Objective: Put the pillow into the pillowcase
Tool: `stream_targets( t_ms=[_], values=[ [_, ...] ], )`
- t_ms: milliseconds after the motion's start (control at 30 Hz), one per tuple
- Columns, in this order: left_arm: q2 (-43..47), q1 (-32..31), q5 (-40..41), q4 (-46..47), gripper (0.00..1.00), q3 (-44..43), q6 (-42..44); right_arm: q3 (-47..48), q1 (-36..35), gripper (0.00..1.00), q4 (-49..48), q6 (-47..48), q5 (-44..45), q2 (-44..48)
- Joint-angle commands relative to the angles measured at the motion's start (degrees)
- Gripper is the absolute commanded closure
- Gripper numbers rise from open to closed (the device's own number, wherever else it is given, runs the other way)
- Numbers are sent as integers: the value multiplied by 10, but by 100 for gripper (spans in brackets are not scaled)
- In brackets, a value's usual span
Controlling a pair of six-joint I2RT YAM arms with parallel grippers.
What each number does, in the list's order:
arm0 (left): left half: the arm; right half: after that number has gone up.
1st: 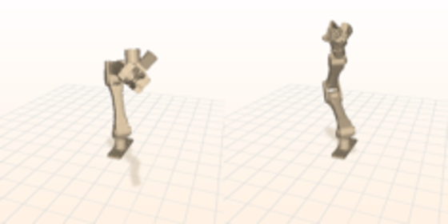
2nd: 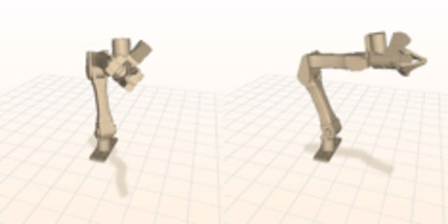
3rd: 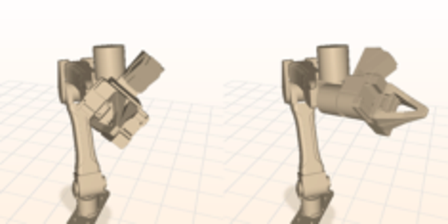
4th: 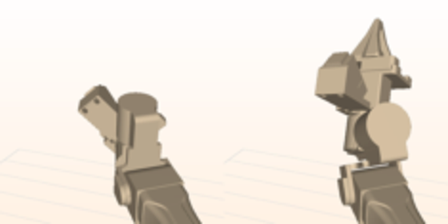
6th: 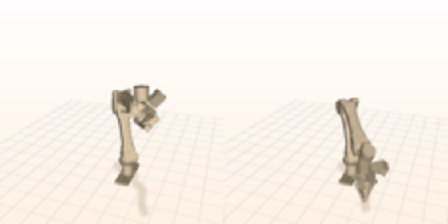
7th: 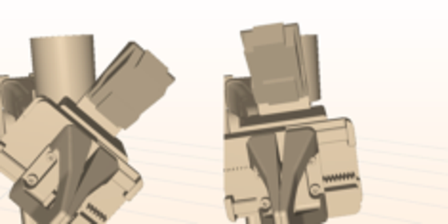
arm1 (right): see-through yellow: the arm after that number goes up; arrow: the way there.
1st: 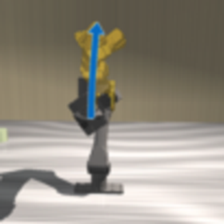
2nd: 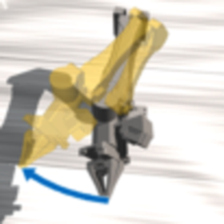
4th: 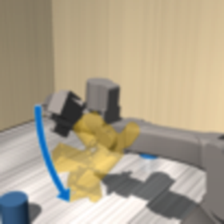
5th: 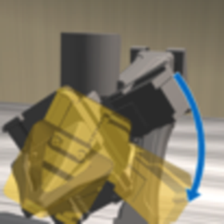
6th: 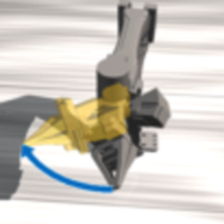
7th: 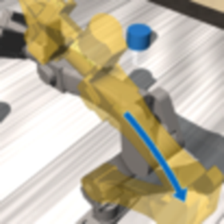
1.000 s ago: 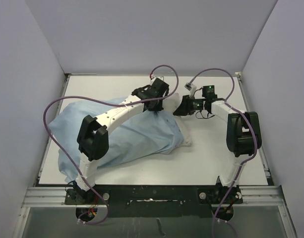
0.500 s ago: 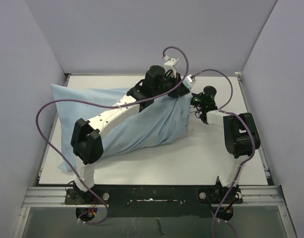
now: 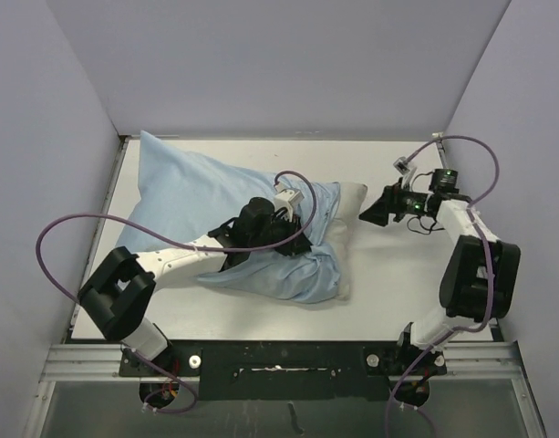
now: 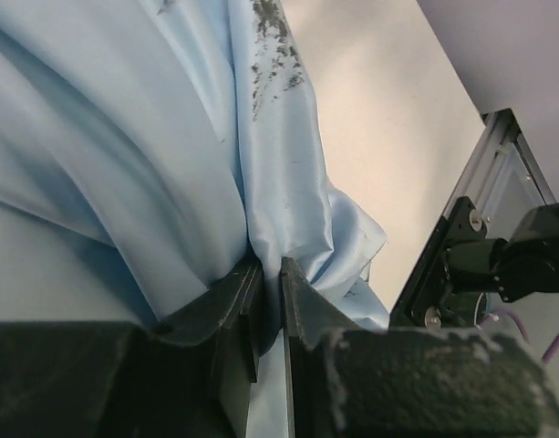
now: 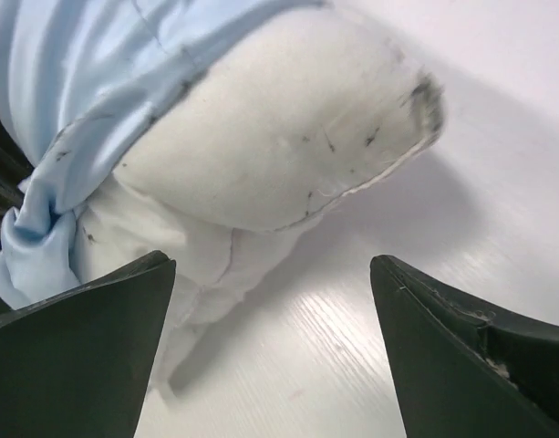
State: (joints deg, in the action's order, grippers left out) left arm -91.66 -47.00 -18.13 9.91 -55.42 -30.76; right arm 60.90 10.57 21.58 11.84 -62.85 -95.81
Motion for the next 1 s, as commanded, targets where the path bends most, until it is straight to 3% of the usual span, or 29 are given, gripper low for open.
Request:
stream_targets(
  t_ms=[0,100,300,333,433,533,600,633,800,967],
  values=[
    [79,-3,-38,56,88,25,22,40,56,6,128,137,-52,69],
    [96,-11,-48,57,88,35,29,47,47,2,91,52,-90,49],
    [135,-15,-50,52,87,48,34,13,-69,6,4,-103,-53,1],
    [144,-15,-50,47,87,47,38,12,-80,13,-6,-119,-41,-3],
    [178,-15,-29,4,78,33,61,26,-101,54,-13,-145,-36,-13],
    [211,-14,42,-65,49,-9,108,28,-115,81,-43,-163,-40,6],
    [217,-9,96,-104,34,-50,132,13,-123,88,-82,-172,-43,31],
    [210,-3,111,-124,31,-77,138,4,-126,90,-97,-169,-47,46],
    [114,15,139,-243,28,-229,166,-39,-121,95,-140,-135,-102,115],
    [28,3,123,-284,27,-295,188,-88,-103,97,-205,-145,-152,151]
  ],
)
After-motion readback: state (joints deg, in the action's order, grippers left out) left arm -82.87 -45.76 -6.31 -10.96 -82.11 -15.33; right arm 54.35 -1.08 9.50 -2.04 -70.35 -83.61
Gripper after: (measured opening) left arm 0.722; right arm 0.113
